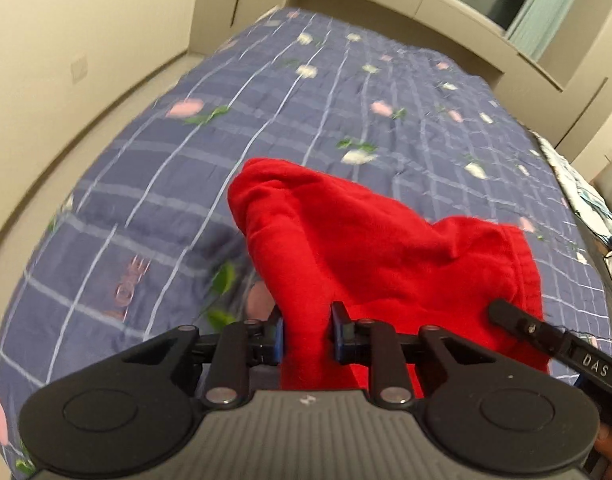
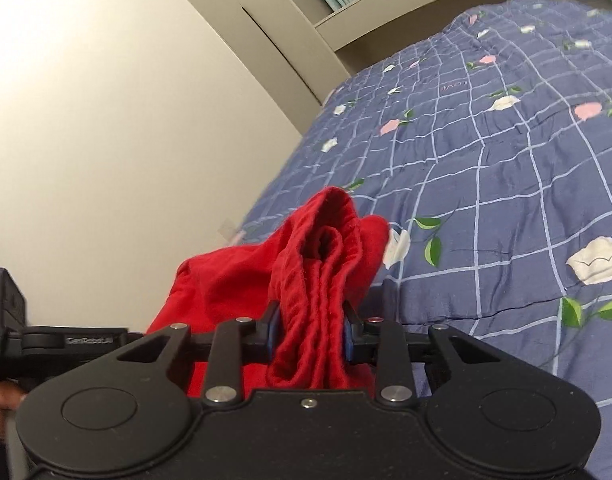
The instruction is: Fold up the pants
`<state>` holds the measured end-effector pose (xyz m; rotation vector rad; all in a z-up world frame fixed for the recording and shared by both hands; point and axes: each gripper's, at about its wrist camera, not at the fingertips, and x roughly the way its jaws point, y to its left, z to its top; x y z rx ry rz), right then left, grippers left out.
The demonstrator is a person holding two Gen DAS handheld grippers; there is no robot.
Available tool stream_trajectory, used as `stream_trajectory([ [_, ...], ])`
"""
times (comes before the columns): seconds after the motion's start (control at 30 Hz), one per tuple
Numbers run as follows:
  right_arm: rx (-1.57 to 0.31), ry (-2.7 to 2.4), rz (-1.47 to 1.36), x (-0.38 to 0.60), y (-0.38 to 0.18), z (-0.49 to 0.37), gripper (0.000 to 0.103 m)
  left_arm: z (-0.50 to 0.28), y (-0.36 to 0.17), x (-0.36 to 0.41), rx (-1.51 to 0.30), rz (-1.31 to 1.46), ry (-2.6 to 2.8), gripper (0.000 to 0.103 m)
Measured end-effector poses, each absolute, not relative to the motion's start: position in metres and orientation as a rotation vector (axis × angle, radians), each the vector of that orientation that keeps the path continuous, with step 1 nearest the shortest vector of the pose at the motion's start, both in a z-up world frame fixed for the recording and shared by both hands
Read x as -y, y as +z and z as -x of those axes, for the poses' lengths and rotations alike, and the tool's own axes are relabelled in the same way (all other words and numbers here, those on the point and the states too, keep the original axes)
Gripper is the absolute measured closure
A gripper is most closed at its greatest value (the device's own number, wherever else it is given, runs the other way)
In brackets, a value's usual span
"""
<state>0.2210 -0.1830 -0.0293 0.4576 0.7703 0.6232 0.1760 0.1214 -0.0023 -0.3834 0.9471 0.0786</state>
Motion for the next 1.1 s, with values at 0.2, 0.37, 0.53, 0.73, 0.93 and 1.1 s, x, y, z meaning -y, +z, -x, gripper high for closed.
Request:
stream_trajectory([
  [0.2,-0.774,0.555,-0.326,0.172,-0.037,-0.219,0.046,-0.163,-0.016,-0.127,-0.947,0.349,0.096,0.065],
  [0.37,-0.74,0.545,-0.224,0.17,-0.032,-0.208,0.022,-0.15,-0.011,-0.129,-0.905,0.35,0.122,0.039],
  [0.53,-0.664,0.56,-0.16,0.169,-0.018,-0.186,0.005,-0.127,0.004,-0.127,-0.831,0.339,0.155,0.012],
  [0.73,-0.552,0.559,-0.088,0.167,0.003,-0.138,0.001,-0.083,0.024,-0.119,-0.703,0.264,0.181,0.001],
  [0.93,-0.486,0.538,-0.062,0.169,0.013,-0.086,0.001,-0.031,0.034,-0.1,-0.618,0.154,0.189,0.001],
  [1.1,-0.518,0.541,-0.061,0.174,0.012,-0.051,0.001,0.001,0.031,-0.093,-0.619,0.145,0.186,0.001],
])
